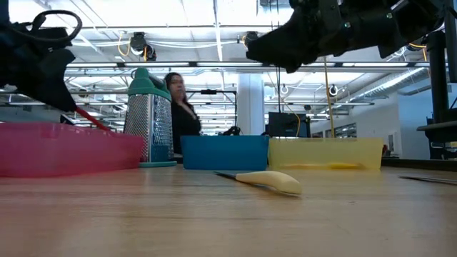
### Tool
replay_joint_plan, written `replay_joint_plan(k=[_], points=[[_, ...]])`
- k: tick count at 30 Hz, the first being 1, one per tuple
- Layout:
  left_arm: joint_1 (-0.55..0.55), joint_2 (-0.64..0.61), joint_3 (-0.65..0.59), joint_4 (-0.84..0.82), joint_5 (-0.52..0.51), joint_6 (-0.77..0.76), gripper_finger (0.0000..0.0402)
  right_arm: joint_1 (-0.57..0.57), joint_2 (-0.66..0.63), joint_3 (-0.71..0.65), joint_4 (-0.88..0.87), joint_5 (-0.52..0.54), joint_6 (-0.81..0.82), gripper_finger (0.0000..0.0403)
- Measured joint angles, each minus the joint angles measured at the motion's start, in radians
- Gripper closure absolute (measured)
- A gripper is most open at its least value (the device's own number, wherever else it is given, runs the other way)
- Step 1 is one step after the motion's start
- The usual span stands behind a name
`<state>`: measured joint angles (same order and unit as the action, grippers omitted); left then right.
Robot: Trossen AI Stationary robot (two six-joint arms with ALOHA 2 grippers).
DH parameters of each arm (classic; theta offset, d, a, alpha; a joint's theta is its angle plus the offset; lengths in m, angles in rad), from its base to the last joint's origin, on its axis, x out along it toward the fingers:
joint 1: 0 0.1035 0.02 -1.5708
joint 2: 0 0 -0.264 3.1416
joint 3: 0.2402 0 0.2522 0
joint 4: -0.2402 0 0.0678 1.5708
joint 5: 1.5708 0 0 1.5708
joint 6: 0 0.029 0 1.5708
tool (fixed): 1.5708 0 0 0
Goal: Pick & Place Kitchen Items
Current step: Put the red serving spoon into the pink bin, then put the middle yellow table knife into the blue bin
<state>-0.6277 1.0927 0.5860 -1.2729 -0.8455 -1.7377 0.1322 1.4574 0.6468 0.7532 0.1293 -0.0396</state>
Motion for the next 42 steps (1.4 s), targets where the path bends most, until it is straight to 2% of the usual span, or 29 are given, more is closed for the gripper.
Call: replay_joint_plan(k=[7, 12, 18, 26, 30, 36, 40, 42], points=[[0.000, 0.000, 0.138, -0.007, 0.008, 0.141, 0.0314, 0.000, 0.000, 0.000, 0.103, 0.000, -0.091, 0.0248], [0.000, -0.001, 0.195, -0.006, 0.065, 0.238, 0.0314, 0.000, 0.000, 0.000, 0.144, 0.000, -0.187, 0.0248], [0.005, 0.000, 0.150, -0.004, 0.104, 0.186, 0.0314, 0.007, 0.000, 0.000, 0.171, -0.001, -0.203, 0.0248], [0.043, 0.000, 0.056, 0.056, 0.173, 0.125, 0.0311, 0.024, 0.000, 0.000, 0.143, -0.003, -0.113, 0.0248], [0.059, 0.000, 0.027, 0.125, 0.174, 0.166, 0.0280, 0.031, 0.000, 0.000, 0.122, -0.004, -0.079, 0.0248], [0.084, 0.000, 0.025, 0.125, 0.167, 0.172, 0.0215, 0.047, 0.000, 0.000, 0.117, -0.011, -0.077, 0.0248], [0.087, 0.000, 0.059, 0.125, 0.160, 0.175, 0.0196, 0.047, 0.000, 0.000, 0.118, -0.106, -0.008, 0.0246], [0.087, 0.000, 0.096, 0.128, 0.135, 0.206, 0.0196, 0.047, 0.000, 0.000, 0.116, -0.116, 0.005, 0.0240]])
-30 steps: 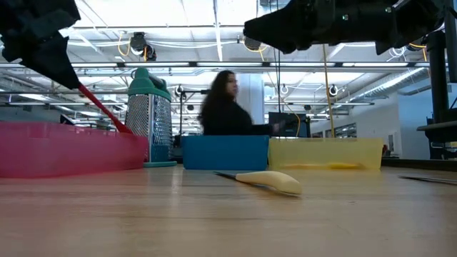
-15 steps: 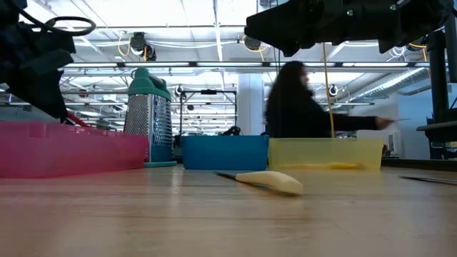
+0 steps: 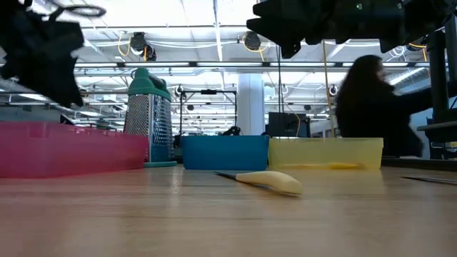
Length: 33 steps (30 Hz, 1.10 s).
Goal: Pick & Place Kitchen Items
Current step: Put the middle yellow table knife into the blue bin
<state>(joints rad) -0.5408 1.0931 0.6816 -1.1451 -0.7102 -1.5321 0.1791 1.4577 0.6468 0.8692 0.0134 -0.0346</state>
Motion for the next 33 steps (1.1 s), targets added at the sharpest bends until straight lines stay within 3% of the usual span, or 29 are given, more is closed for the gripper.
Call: replay_joint_plan(k=[4, 10, 13, 22, 27, 33], points=[[-0.004, 0.000, 0.080, 0.109, -0.079, 0.142, 0.0203, 0.005, 0.000, 0.000, -0.008, 0.011, 0.000, 0.0211], [0.003, 0.000, 0.099, 0.548, -0.106, 0.552, 0.0221, 0.023, 0.000, 0.000, -0.072, 0.011, 0.063, 0.0174], [0.003, 0.000, 0.099, 0.669, -0.104, 0.664, 0.0227, 0.054, 0.001, 0.000, -0.111, 0.042, 0.090, 0.0170], [0.009, 0.000, 0.098, 0.714, -0.110, 0.719, 0.0231, 0.204, 0.001, 0.001, -0.152, 0.284, 0.138, 0.0175], [0.036, 0.000, 0.098, 0.738, -0.162, 0.730, 0.0231, 0.285, 0.001, 0.003, -0.169, 0.418, 0.171, 0.0177], [0.105, 0.000, 0.098, 0.806, -0.164, 0.836, 0.0231, 0.354, 0.060, 0.122, -0.290, 0.513, 0.188, 0.0178]])
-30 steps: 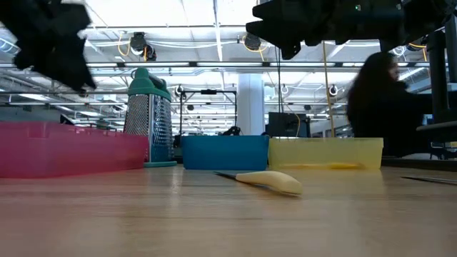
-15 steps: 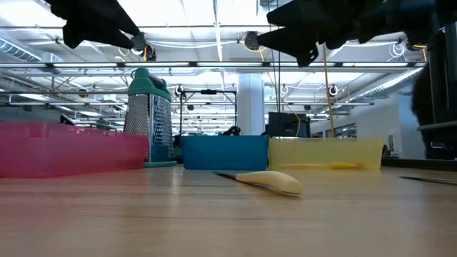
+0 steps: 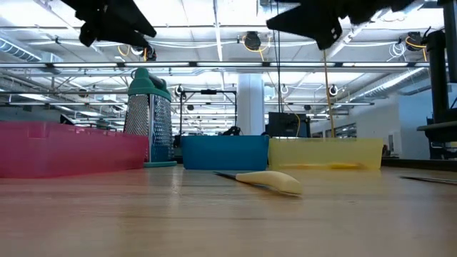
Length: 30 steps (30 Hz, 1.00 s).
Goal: Pick & Place Kitchen Items
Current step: Put the middle yellow table knife into the blue bin
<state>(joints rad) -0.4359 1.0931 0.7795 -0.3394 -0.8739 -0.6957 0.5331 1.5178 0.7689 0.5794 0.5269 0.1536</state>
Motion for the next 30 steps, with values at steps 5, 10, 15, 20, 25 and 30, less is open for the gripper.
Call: replay_joint_plan(k=[5, 10, 15, 20, 25, 30], points=[[0.047, 0.003, 0.000, 0.058, 0.025, 0.106, 0.0231, 0.014, 0.092, 0.154, -0.203, -0.001, 0.112, 0.0178], [0.075, 0.022, -0.001, 0.055, 0.027, 0.174, 0.0231, 0.024, 0.141, 0.256, -0.388, -0.050, 0.287, 0.0179], [0.111, 0.064, -0.001, 0.054, 0.027, 0.196, 0.0231, 0.040, 0.134, 0.279, -0.673, -0.072, 0.576, 0.0179], [0.155, 0.101, -0.001, 0.053, 0.027, 0.204, 0.0231, 0.069, 0.126, 0.279, -0.988, -0.228, 0.981, 0.0179], [0.205, 0.123, -0.001, 0.054, 0.027, 0.204, 0.0231, 0.113, 0.126, 0.279, -1.192, -0.386, 1.275, 0.0179], [0.249, 0.127, -0.001, 0.054, 0.037, 0.204, 0.0231, 0.157, 0.121, 0.279, -1.235, -0.452, 1.475, 0.0179]])
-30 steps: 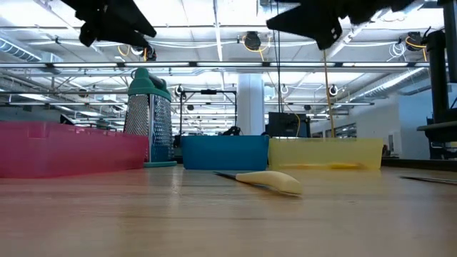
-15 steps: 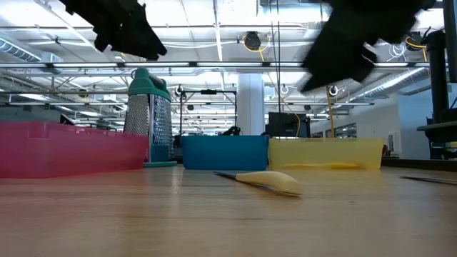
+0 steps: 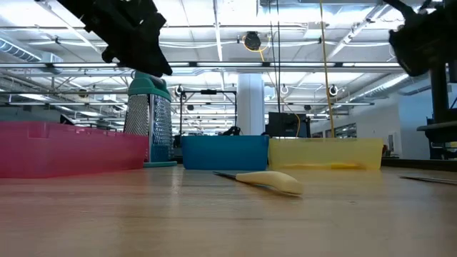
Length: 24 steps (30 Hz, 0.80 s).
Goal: Pick & Place Kitchen Items
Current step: Put the middle yellow table knife into the blue bin
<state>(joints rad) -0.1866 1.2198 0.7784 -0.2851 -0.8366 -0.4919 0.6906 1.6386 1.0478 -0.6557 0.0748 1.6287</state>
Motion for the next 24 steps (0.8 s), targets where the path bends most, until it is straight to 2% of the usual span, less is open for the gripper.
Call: replay_joint_plan(k=[10, 17, 20, 24], points=[[0.032, 0.000, 0.000, 0.000, 0.043, 0.013, 0.0231, 0.032, 0.000, -0.069, 0.000, 0.002, 0.212, 0.0179], [0.032, 0.000, 0.000, 0.000, 0.047, 0.016, 0.0231, 0.032, -0.005, -0.169, 0.100, 0.027, 0.183, 0.0184], [0.032, 0.000, 0.000, 0.000, 0.047, 0.016, 0.0231, 0.033, -0.005, -0.188, 0.109, 0.043, 0.153, 0.0204], [0.032, 0.000, 0.000, 0.000, 0.047, 0.016, 0.0231, 0.033, -0.004, -0.207, 0.091, 0.063, 0.142, 0.0255]])
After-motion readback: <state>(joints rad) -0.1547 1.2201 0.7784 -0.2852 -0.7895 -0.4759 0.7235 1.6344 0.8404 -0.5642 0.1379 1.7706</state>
